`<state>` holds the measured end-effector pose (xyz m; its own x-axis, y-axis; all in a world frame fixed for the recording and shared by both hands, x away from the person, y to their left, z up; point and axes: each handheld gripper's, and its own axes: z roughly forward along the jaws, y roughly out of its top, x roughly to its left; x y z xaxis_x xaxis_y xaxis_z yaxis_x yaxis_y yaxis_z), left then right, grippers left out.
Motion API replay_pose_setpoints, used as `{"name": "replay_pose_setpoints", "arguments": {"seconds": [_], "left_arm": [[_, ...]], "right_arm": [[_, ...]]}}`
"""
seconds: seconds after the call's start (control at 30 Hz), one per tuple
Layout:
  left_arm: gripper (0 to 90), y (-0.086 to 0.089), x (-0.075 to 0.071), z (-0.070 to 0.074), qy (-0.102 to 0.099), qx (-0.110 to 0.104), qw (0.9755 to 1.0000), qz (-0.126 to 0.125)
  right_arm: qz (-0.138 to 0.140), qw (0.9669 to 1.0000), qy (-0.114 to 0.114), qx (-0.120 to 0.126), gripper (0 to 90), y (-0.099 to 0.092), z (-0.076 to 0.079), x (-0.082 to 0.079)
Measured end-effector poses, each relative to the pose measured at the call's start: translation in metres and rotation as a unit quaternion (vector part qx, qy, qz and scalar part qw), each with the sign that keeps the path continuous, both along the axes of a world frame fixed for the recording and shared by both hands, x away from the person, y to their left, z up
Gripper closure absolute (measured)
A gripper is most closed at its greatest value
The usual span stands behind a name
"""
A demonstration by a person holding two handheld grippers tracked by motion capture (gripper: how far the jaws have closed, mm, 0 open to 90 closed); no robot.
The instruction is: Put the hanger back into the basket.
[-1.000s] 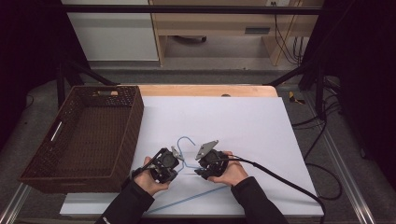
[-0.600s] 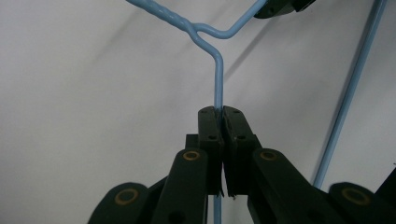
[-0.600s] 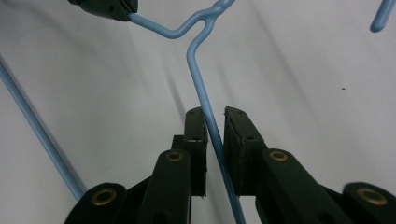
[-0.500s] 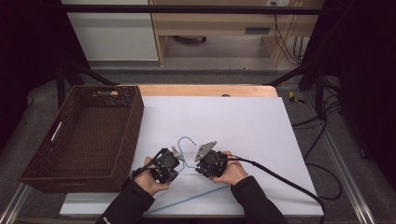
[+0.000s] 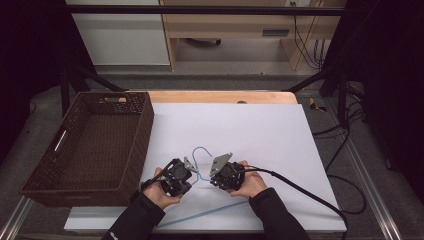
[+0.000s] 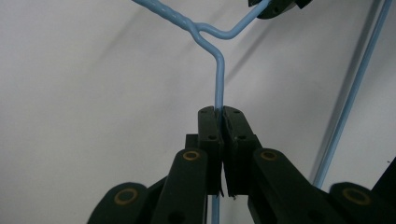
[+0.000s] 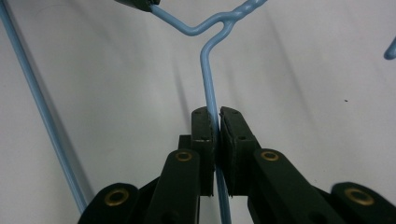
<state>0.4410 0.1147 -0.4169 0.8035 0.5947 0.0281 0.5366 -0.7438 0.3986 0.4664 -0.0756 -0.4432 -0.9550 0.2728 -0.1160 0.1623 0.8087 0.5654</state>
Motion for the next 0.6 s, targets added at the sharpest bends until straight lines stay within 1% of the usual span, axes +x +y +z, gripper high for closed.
{"name": "replay_pose_setpoints", "arguments": {"seconds": [0.03, 0.1, 0.13, 0.17, 0.23, 0.3, 0.33, 0.43, 0.5, 0.53, 0.57, 0.6], "left_arm": [[86.8, 0.0003, 0.0000, 0.0001, 0.000, -0.001, 1.0000, -0.001], [86.7, 0.0006, 0.0001, 0.0001, -0.001, -0.001, 1.0000, -0.004], [86.7, 0.0010, 0.0005, 0.0004, 0.000, 0.003, 1.0000, -0.008], [86.6, 0.0009, 0.0002, 0.0001, -0.002, -0.002, 1.0000, -0.006], [86.4, 0.0016, 0.0008, 0.0002, 0.000, -0.001, 1.0000, -0.009], [86.3, 0.0027, 0.0012, 0.0005, 0.004, -0.010, 0.9999, -0.011], [86.2, 0.0031, 0.0012, 0.0008, 0.005, -0.013, 0.9998, -0.012], [85.5, 0.0048, 0.0013, 0.0027, 0.000, -0.017, 0.9998, -0.014], [84.8, 0.0068, 0.0017, 0.0048, 0.000, -0.023, 0.9996, -0.018], [83.3, 0.0074, 0.0014, 0.0056, -0.004, -0.032, 0.9993, -0.015], [80.7, 0.0087, 0.0017, 0.0075, -0.006, -0.033, 0.9993, -0.017], [78.7, 0.0093, 0.0012, 0.0089, -0.011, -0.037, 0.9991, -0.016]], "right_arm": [[0.007, 1.0000, -0.001, -0.001, 85.5, -0.0005, 0.0003, 0.0001], [0.009, 0.9999, -0.006, 0.001, 86.0, -0.0007, 0.0005, -0.0005], [0.015, 0.9999, -0.006, -0.001, 86.3, -0.0012, 0.0008, -0.0005], [0.016, 0.9999, -0.003, -0.002, 86.6, -0.0014, 0.0012, -0.0009], [0.023, 0.9997, -0.005, 0.000, 87.0, -0.0022, 0.0015, -0.0014], [0.025, 0.9997, -0.005, 0.000, 87.2, -0.0028, 0.0023, -0.0019], [0.027, 0.9996, -0.001, 0.002, 87.3, -0.0035, 0.0030, -0.0020], [0.027, 0.9996, 0.006, 0.008, 87.4, -0.0057, 0.0046, -0.0009], [0.029, 0.9995, 0.006, 0.011, 87.4, -0.0057, 0.0059, -0.0019], [0.030, 0.9995, 0.005, 0.014, 87.5, -0.0058, 0.0069, -0.0028], [0.034, 0.9992, 0.008, 0.019, 87.5, -0.0062, 0.0085, -0.0032], [0.034, 0.9992, 0.004, 0.023, 87.5, -0.0061, 0.0101, -0.0042]]}}
